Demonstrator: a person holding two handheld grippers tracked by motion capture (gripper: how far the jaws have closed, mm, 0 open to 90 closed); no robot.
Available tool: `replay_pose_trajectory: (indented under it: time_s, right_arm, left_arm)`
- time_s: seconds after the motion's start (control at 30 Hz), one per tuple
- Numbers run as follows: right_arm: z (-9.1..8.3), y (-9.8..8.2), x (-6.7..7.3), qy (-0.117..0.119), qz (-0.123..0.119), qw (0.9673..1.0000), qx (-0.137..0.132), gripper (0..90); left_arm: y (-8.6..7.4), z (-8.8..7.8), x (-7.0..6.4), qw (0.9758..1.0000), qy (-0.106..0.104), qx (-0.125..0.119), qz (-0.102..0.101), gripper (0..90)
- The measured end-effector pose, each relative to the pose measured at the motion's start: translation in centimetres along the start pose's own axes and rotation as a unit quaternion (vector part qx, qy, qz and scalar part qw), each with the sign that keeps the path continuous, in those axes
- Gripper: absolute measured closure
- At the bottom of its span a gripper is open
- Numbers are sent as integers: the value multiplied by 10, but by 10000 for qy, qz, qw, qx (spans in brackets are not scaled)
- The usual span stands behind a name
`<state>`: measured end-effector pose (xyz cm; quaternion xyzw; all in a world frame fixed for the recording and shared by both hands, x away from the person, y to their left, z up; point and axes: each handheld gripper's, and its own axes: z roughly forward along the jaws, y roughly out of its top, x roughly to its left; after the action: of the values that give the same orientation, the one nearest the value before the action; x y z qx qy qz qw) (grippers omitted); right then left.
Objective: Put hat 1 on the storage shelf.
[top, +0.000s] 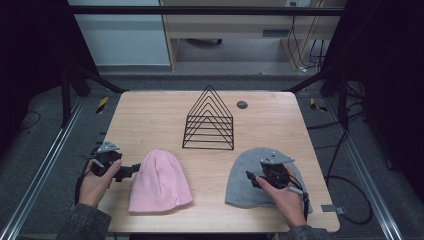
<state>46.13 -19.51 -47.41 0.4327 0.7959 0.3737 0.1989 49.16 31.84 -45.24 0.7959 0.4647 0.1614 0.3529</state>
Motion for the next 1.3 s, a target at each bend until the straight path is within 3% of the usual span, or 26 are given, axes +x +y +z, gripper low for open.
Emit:
replay_pose_trajectory:
  time_s: [0.07,0.27,0.37,0.43,0.5,0.6,0.67,0.77,0.9,1.0,1.1,1.2,1.3]
  right_arm:
    - [0,-1,-2,-48,34,10000,-35,350]
    - [-3,-2,-5,-115,106,9998,-133,383]
    - [-3,-3,-6,-150,186,9997,-64,363]
    - [-3,-3,-7,-131,262,9995,-68,361]
    - [-4,-2,-7,-109,261,9995,-124,371]
    - [-5,-3,-7,-80,220,9996,-128,418]
    - [-3,-3,-6,-39,208,9997,-97,447]
    - [-1,-3,-5,16,192,9998,-39,464]
    - [0,-3,-2,40,155,9999,-14,465]
    - [1,-1,-1,64,101,9999,-3,464]
    - [2,-1,0,79,73,9999,17,456]
    - [3,-2,0,111,94,9999,51,453]
    - [4,0,1,106,77,9999,45,442]
  left_arm:
    - [4,1,-6,9999,-86,27,90,84]
    - [29,3,-18,9990,0,112,425,96]
    - [48,7,-16,9987,-21,164,482,145]
    - [56,11,-12,9983,-5,299,491,190]
    - [61,13,-10,9985,-27,275,481,208]
    - [56,15,-9,9985,-110,210,501,265]
    - [52,17,-10,9978,-189,317,544,283]
    - [47,20,-12,9981,-347,279,432,297]
    - [44,33,-19,9969,-299,410,595,287]
    - [44,44,-27,9952,-142,518,815,260]
    - [44,48,-27,9951,-18,577,799,292]
    - [40,52,-25,9948,-84,675,753,356]
    - [36,57,-25,9927,-249,867,797,413]
